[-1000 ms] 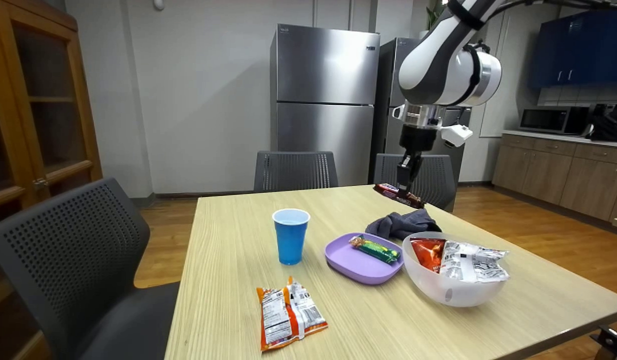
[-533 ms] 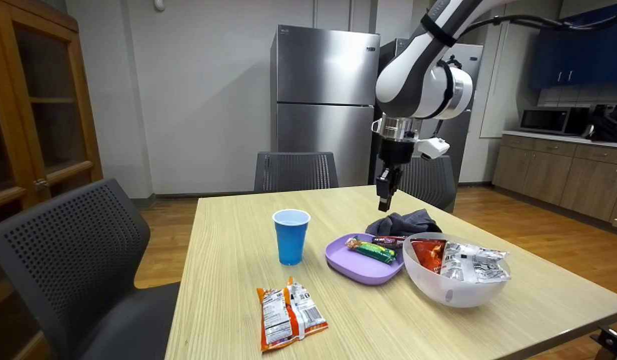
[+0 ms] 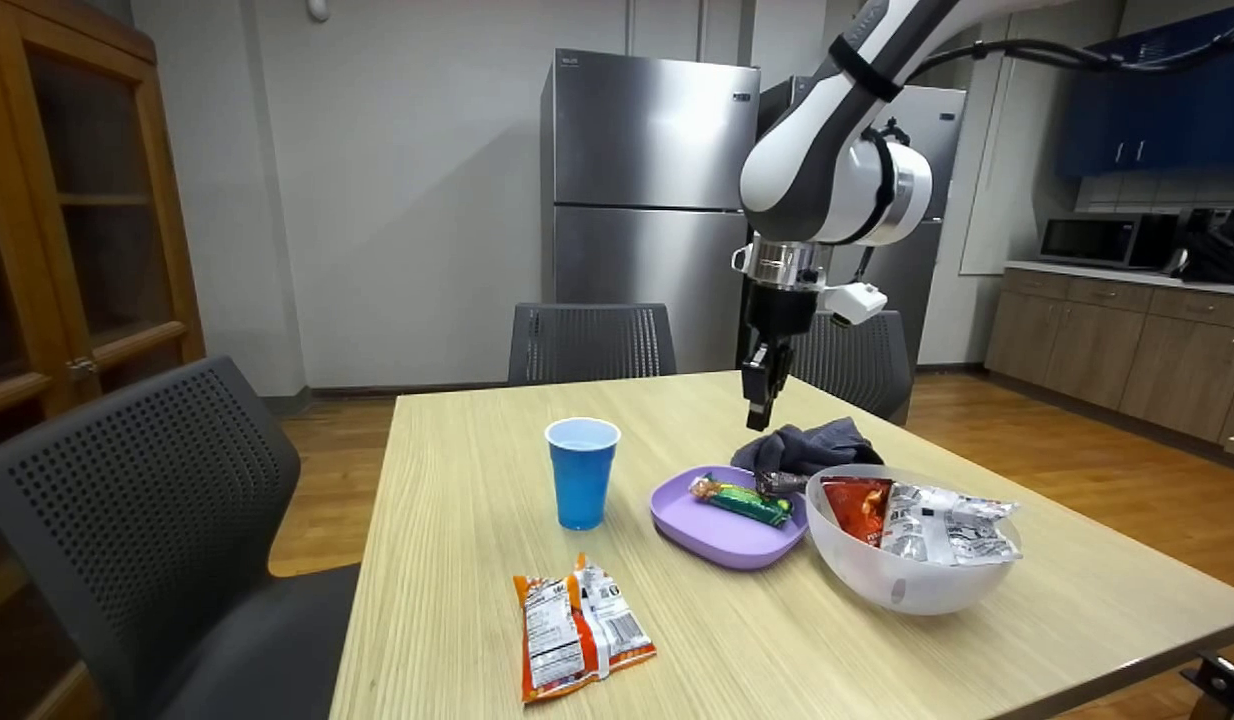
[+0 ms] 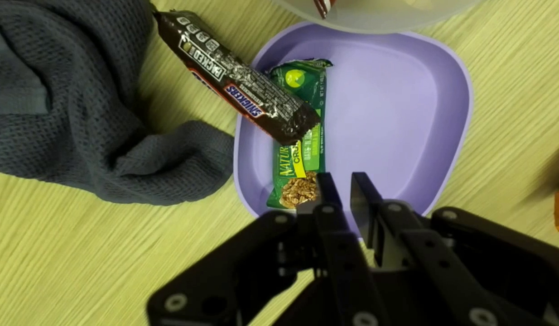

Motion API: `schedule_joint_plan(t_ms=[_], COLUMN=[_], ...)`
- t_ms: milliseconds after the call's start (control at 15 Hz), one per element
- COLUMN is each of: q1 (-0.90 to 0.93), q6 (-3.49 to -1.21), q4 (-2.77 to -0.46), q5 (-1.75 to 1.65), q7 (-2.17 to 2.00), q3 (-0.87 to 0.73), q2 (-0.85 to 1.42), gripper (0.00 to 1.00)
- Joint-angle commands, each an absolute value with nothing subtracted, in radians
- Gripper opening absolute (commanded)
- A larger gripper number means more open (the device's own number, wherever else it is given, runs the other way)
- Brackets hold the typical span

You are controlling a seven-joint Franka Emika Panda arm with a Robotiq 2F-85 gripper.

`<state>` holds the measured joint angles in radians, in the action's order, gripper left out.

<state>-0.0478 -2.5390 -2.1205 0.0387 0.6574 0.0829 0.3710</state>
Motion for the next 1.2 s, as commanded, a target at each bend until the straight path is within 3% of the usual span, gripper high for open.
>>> schedule_joint_plan(t_ms=[0,533,1133], q1=[-0.08,-0.182,-0.254], q6=[-2.508,-2.586,-2.738], q4=[-2.114,-2.139,-2.197], q5=[0.022,0.018,0.032], q7=[0.688,0.995,1.446], q3=[0.095,0.088,0.125], q2=[0.349,0.362,0.391], gripper=[0.44,0.99,1.0])
